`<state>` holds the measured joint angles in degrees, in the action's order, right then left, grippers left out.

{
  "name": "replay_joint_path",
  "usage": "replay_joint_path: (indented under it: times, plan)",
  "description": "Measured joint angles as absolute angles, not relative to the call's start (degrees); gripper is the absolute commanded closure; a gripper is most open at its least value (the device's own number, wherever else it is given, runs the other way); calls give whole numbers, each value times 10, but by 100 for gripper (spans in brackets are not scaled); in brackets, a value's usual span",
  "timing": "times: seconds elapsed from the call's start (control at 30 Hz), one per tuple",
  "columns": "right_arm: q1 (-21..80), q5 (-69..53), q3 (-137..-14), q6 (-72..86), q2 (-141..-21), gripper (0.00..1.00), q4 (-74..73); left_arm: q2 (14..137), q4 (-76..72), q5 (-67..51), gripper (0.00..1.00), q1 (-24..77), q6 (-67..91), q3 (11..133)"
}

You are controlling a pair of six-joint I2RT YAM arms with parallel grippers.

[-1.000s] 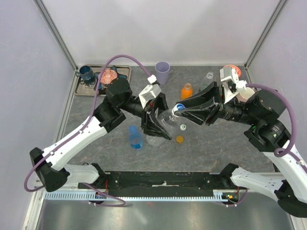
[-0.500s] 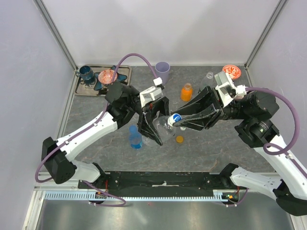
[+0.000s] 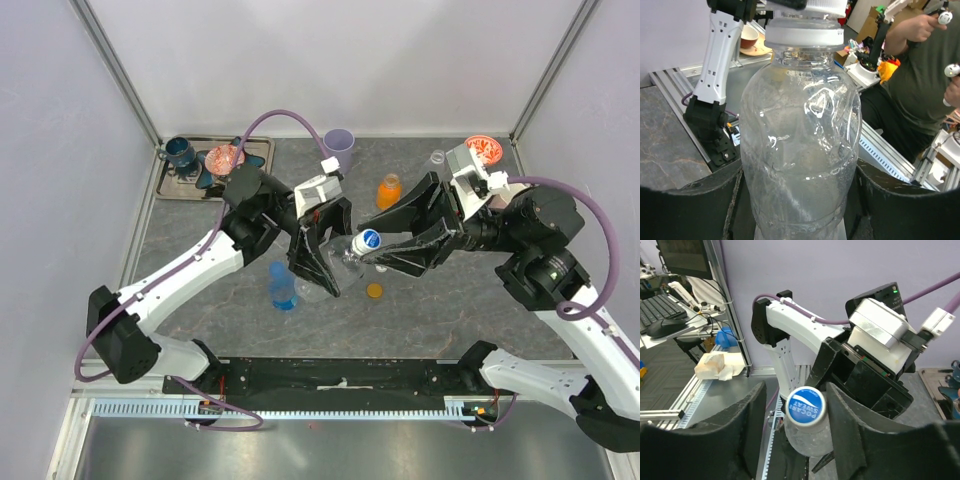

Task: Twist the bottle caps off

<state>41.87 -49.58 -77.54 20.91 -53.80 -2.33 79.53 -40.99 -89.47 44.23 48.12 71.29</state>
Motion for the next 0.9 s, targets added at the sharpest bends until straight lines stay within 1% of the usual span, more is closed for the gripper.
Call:
replay_joint_path:
  times: [0.17, 0.33, 0.57, 0.7, 0.83, 0.9]
  plan:
    - [423, -448, -810, 192, -540, 27, -102, 783, -236, -862, 53, 430, 353, 727]
    - [427, -378, -846, 176, -548, 20, -165, 774, -104, -808, 53, 424, 250, 740]
    - [434, -251, -896, 173, -551, 19, -200, 756, 19, -674, 53, 411, 167, 740]
    - [434, -169, -911, 180, -554, 20, -221, 737, 46, -610, 53, 410, 141, 736]
    - [434, -81, -916, 206, -565, 23, -250, 709, 58, -517, 53, 418, 111, 723]
    - [434, -43, -919, 225, -578, 23, -264, 693, 63, -450, 53, 431, 92, 715]
